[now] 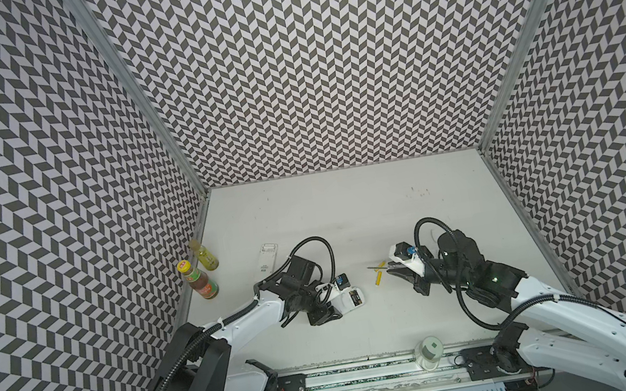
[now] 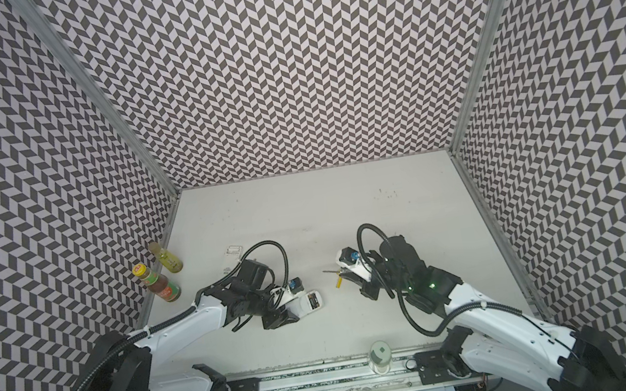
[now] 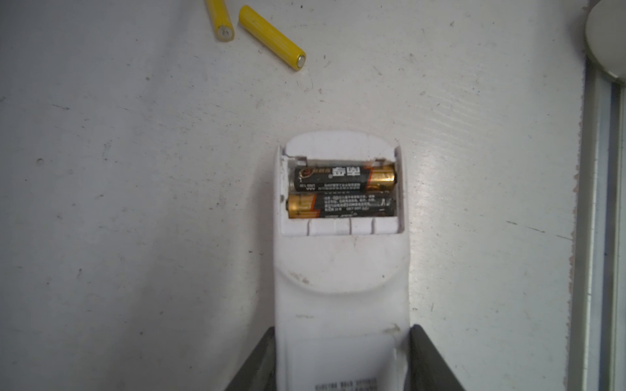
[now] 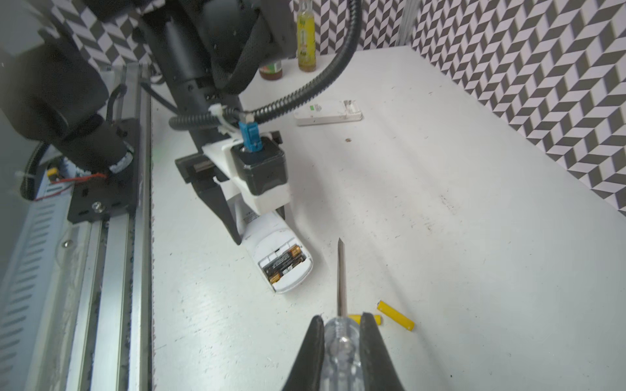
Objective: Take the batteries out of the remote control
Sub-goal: 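Bring the screwdriver tip to the battery compartment edge with the right gripper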
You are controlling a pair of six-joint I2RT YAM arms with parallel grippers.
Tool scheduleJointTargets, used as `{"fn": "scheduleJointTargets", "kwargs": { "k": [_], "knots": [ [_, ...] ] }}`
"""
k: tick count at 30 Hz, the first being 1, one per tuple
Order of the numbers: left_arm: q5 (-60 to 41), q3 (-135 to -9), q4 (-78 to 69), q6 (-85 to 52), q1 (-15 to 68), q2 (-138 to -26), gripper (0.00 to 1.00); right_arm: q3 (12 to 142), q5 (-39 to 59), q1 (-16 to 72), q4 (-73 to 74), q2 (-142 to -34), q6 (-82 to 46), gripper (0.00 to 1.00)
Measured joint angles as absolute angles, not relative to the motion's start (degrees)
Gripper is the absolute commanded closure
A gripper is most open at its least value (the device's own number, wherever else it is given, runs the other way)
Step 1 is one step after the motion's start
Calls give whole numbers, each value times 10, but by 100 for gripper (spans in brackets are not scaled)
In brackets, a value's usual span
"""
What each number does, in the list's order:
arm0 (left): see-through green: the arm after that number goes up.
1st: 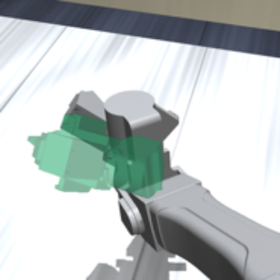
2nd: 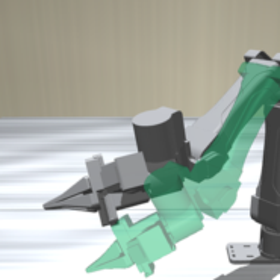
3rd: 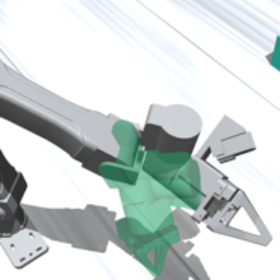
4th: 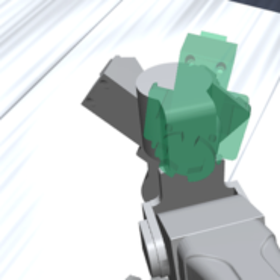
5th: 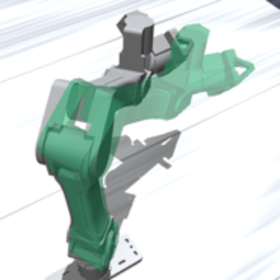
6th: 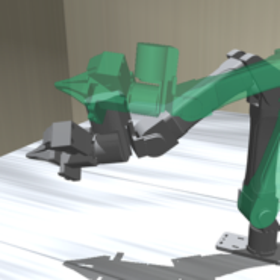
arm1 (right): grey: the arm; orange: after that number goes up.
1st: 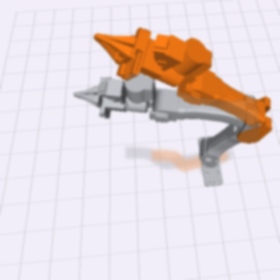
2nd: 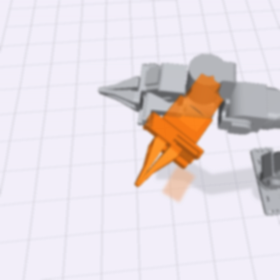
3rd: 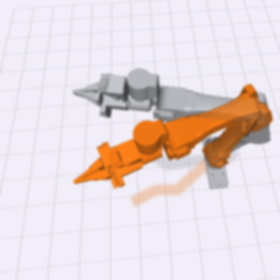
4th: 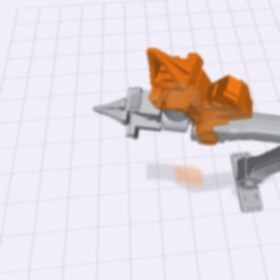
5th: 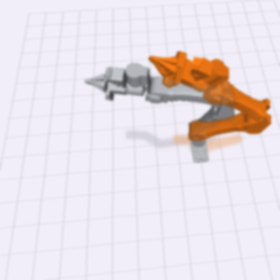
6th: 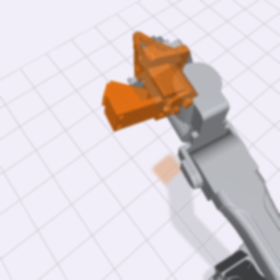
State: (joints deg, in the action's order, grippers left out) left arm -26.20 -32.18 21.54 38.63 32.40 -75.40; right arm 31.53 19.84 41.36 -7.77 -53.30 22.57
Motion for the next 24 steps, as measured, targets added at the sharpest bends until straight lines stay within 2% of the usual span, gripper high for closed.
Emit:
{"fn": "scheduleJointTargets", "kwargs": {
  "k": [13,24],
  "knots": [
    [-261,-316,218,409,330,-754,66,315,180,472,-96,-625,270,100],
    [-218,-304,215,428,334,-754,66,356,193,498,-134,-699,281,100]
  ]
}}
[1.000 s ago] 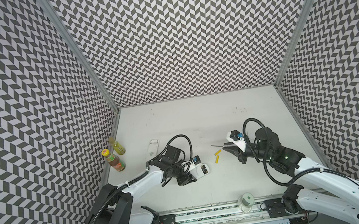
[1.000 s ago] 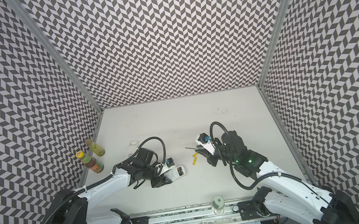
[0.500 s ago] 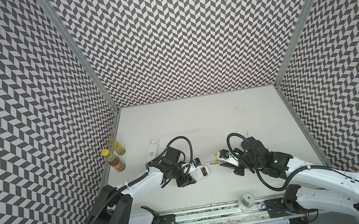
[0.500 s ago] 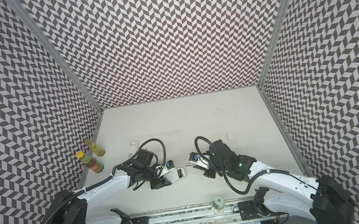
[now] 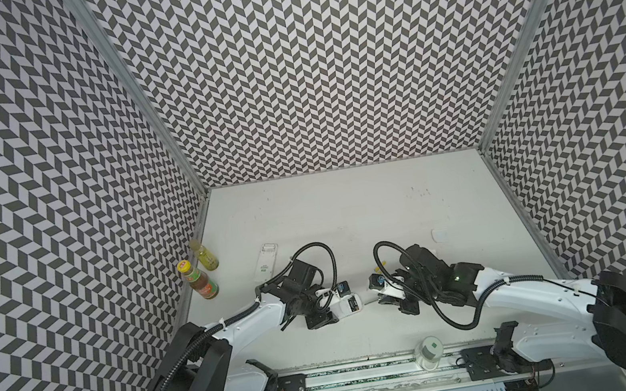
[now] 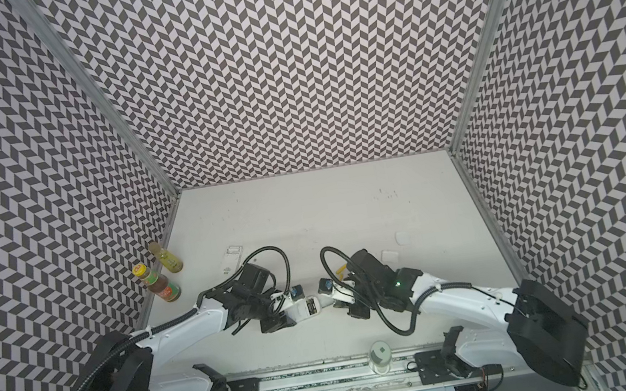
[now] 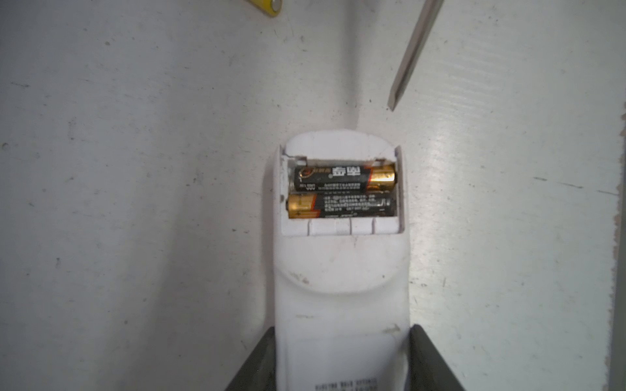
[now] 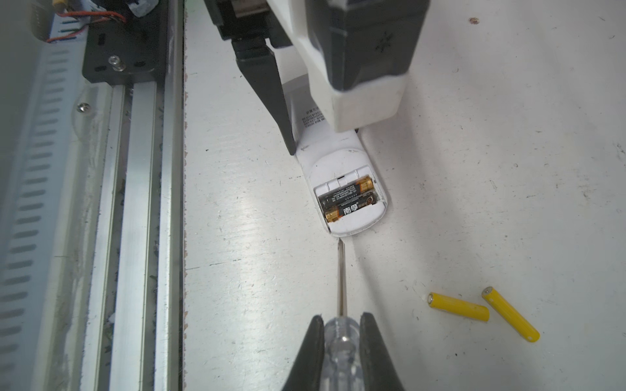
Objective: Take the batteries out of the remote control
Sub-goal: 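Bring the screwdriver tip to the battery compartment edge with the right gripper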
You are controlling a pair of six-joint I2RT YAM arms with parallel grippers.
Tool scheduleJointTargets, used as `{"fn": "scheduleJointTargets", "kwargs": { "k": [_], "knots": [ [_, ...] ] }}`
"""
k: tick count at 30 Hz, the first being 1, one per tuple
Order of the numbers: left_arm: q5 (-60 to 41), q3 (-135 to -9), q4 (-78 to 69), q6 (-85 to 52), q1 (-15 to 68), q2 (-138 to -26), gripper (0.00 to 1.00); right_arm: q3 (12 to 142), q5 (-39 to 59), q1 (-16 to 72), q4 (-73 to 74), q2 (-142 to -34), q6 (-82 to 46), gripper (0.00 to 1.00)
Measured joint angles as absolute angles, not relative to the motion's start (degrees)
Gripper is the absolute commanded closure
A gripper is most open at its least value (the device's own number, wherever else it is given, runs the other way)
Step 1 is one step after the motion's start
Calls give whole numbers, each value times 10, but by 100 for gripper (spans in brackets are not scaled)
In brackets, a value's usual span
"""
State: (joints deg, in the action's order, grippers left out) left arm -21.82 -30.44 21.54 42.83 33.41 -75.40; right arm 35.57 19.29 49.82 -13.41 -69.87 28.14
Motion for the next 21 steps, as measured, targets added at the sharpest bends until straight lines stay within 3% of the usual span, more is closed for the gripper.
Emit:
{"fn": "scheduleJointTargets", "kwargs": {
  "k": [21],
  "knots": [
    [-215,-306,215,430,337,-757,67,411,222,516,-135,-785,305,100]
  ]
}}
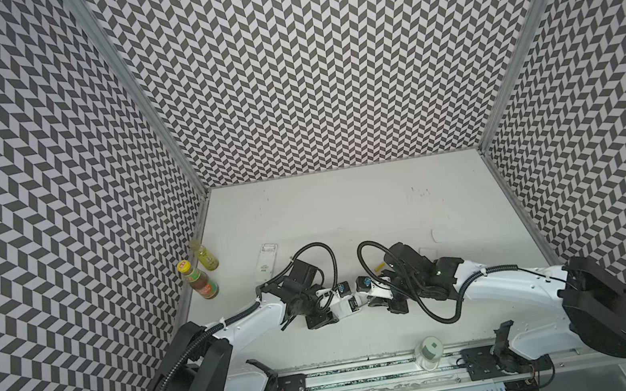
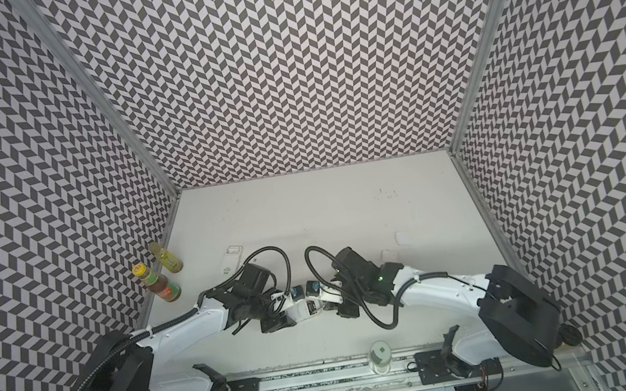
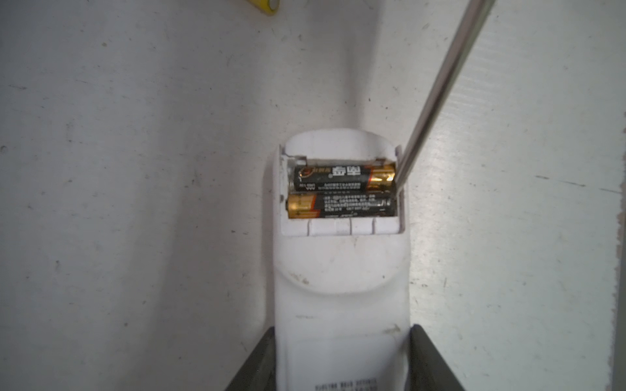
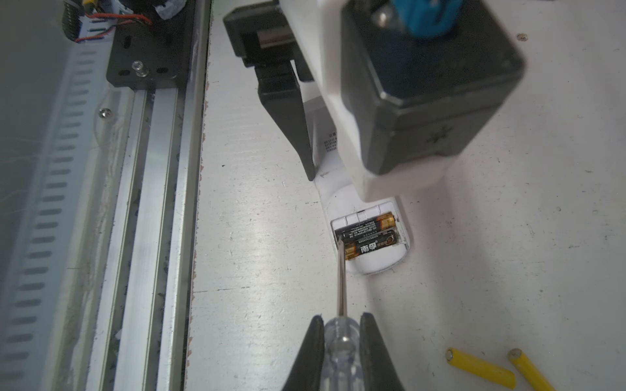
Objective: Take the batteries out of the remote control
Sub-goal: 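Bring the screwdriver tip to the battery compartment edge with the right gripper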
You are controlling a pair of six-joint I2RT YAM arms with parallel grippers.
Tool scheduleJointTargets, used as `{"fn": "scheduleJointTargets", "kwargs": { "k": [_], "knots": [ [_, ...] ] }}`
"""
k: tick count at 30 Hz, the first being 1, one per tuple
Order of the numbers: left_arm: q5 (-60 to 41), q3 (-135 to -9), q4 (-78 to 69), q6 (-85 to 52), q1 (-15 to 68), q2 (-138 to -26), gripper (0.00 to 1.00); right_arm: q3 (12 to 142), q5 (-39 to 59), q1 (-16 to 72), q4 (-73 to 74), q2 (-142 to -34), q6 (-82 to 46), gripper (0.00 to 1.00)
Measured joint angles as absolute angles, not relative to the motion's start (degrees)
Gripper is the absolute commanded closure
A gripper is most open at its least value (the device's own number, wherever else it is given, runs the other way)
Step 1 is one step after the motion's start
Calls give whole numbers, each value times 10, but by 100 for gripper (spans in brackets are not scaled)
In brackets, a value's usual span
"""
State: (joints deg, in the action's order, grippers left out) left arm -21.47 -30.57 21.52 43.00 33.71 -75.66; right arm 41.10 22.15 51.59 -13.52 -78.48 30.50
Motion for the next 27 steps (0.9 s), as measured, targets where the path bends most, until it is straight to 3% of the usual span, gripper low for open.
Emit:
{"fn": "scheduleJointTargets", "kwargs": {
  "k": [27],
  "knots": [
    [-215,-307,215,430,337,-759,67,423,244,514,-147,-807,298,100]
  ]
}}
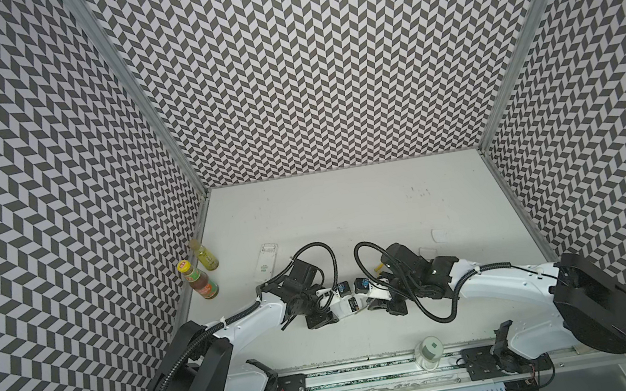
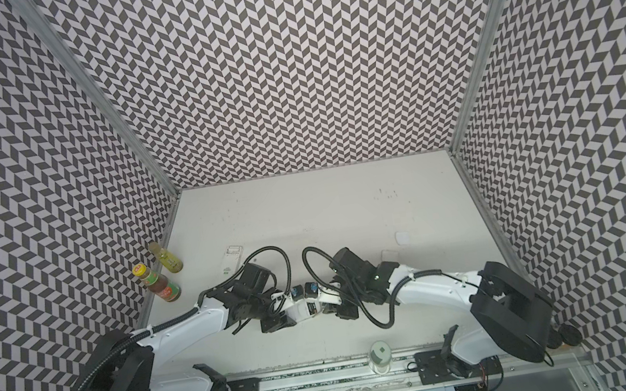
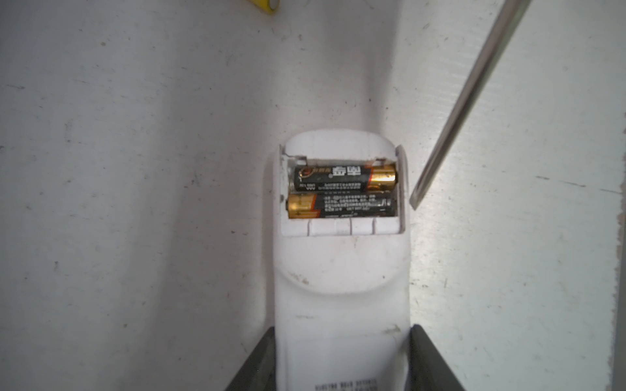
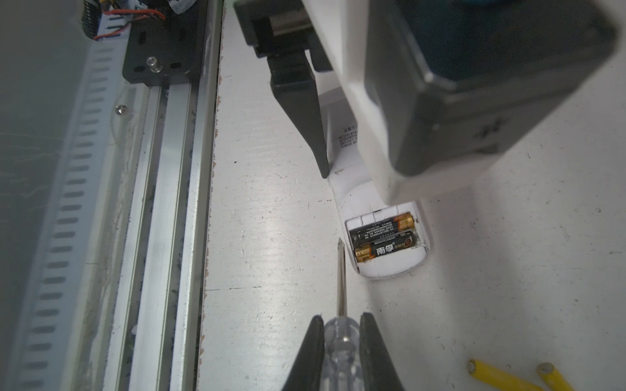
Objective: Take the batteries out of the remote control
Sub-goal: 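Bring the screwdriver tip to the battery compartment edge with the right gripper, then pry the battery nearest the robot upward with the right gripper's screwdriver tip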
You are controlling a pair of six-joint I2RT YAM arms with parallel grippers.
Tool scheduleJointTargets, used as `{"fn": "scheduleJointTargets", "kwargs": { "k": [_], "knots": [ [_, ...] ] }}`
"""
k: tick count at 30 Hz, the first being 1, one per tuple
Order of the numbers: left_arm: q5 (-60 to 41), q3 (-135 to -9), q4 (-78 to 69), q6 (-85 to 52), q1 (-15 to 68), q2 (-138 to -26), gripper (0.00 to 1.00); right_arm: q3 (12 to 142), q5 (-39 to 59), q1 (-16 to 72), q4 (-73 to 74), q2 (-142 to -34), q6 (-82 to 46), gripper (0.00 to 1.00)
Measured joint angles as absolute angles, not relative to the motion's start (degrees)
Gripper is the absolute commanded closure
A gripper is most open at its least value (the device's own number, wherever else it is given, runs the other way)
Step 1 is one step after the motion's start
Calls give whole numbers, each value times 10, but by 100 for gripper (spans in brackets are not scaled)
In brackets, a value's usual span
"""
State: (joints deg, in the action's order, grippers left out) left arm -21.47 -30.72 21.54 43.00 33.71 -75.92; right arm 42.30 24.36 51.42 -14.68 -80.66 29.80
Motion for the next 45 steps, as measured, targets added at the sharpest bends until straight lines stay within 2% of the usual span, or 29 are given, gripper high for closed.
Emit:
{"fn": "scheduleJointTargets", "kwargs": {
  "k": [36,45],
  "knots": [
    [-215,-309,216,430,337,-761,67,445,260,498,-155,-832,280,100],
    [-215,-311,218,428,337,-764,67,411,191,530,-116,-803,274,100]
  ]
}}
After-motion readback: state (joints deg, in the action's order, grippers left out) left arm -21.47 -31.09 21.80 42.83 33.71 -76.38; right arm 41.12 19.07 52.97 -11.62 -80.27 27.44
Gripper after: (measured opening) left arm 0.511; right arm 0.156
